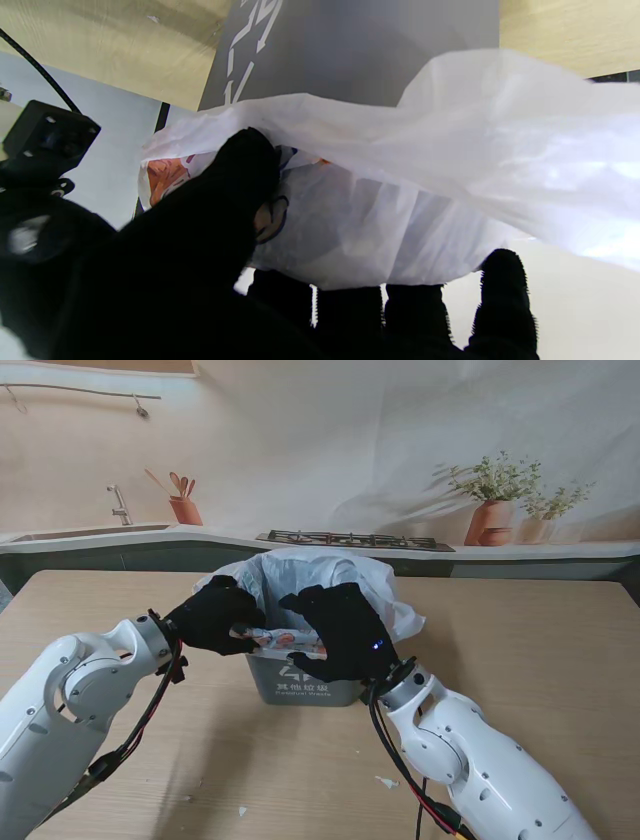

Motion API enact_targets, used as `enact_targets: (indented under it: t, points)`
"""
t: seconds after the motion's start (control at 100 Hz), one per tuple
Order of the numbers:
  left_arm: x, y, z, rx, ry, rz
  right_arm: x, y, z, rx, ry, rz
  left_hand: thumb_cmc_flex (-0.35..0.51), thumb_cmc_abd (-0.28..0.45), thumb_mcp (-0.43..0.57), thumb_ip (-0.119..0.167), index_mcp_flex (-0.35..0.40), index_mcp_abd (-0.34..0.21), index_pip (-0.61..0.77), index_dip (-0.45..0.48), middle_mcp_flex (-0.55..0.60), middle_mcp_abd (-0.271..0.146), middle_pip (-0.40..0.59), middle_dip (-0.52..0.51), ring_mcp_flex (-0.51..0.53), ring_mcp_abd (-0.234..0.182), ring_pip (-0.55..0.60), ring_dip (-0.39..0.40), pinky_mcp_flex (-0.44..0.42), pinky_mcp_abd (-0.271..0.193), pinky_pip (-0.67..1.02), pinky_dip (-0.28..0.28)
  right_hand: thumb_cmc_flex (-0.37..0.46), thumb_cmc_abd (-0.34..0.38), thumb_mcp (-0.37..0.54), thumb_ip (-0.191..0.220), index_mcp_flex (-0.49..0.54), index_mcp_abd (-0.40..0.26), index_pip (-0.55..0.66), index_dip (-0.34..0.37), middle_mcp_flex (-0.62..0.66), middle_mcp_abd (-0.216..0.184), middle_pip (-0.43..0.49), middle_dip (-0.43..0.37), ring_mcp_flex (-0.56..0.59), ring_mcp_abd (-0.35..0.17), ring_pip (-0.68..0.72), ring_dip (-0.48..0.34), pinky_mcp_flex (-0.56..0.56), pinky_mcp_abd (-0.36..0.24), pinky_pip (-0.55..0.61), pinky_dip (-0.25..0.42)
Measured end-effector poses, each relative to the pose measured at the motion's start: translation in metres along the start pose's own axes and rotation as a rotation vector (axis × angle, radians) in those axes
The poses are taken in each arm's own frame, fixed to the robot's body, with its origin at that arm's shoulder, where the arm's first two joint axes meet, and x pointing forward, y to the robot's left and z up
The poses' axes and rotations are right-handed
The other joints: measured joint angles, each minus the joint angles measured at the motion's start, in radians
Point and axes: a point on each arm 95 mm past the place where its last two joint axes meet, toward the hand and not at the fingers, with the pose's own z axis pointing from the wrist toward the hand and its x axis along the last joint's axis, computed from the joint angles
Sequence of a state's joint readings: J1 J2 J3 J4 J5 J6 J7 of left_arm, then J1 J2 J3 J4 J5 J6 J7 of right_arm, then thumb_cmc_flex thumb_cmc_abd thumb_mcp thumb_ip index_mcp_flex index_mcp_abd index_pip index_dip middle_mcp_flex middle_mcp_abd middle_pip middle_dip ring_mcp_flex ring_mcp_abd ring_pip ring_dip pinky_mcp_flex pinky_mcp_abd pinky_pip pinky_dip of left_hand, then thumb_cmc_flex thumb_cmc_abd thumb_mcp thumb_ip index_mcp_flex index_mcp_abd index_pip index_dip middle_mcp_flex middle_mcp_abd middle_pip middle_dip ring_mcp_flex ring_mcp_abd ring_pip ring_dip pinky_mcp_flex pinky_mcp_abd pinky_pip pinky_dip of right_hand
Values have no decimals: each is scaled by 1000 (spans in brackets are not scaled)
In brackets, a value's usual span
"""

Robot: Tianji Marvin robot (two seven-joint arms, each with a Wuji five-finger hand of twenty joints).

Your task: Fit the garbage bag over the bin

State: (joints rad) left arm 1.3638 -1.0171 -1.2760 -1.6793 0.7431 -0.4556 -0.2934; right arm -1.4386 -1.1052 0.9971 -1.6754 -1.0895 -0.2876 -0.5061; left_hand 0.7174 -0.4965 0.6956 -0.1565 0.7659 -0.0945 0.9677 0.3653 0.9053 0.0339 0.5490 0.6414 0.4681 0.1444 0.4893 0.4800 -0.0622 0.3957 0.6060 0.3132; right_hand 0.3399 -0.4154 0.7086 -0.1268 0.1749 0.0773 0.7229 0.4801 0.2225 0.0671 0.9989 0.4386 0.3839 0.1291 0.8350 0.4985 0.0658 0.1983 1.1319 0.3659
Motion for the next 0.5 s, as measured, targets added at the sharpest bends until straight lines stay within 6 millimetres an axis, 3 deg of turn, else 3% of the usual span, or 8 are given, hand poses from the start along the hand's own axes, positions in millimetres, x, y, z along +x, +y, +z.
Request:
enact_targets:
  t: [0.12, 0.17, 0.25, 0.35, 0.5]
  points:
    - [2, 0, 0, -8, -1, 1, -1, 17, -3, -95, 6, 22, 1, 0, 2, 0, 0, 0, 1, 16, 0, -1, -3, 12, 1, 0, 0, 0, -5, 7, 0, 0, 0, 35, -51, 0, 5, 1, -21, -10, -9, 0, -13, -9, 0, 0, -11, -7, -1, -8, -1, -2]
    - [2, 0, 0, -10, -2, 1, -2, 28, -4, -128, -12, 18, 2, 0, 2, 0, 0, 0, 1, 21, 0, -1, -4, 14, 1, 0, 0, 0, -5, 9, 0, 0, 0, 35, -64, 39, 17, 1, -26, -11, -9, 0, -20, -13, 0, 0, -21, -8, -1, -9, -1, -2]
    - [2, 0, 0, -10, -2, 0, -7, 48, -7, -149, -54, -25, 2, 0, 2, 0, 0, 0, 1, 26, 0, -1, -4, 17, 1, -1, 7, 1, -6, 10, 0, 0, -11, 37, -72, 41, 17, 3, -45, -17, -9, 2, -47, -21, -17, 0, -69, -31, -3, -9, -14, -5]
    - [3, 1, 0, -7, -2, 4, -22, 64, -9, -80, -120, -76, 2, 1, 2, 0, 0, 0, 1, 26, 0, -1, -12, 24, 1, -5, 11, 1, -6, 11, 0, 0, -38, 47, -99, 41, 17, 28, -82, -42, -10, 27, -99, -43, -50, 1, -136, -66, -25, -9, -74, -33]
    - [4, 3, -1, 1, -2, 2, -49, 66, -12, 65, -250, 17, 2, 1, 3, 0, 0, 0, 1, 29, 0, -2, -13, 24, 2, -10, 11, 2, -6, 11, 0, -1, -105, 49, -114, 41, 54, 67, -133, -81, -10, 65, -149, -59, -61, 16, -205, -103, -40, -8, -185, -48]
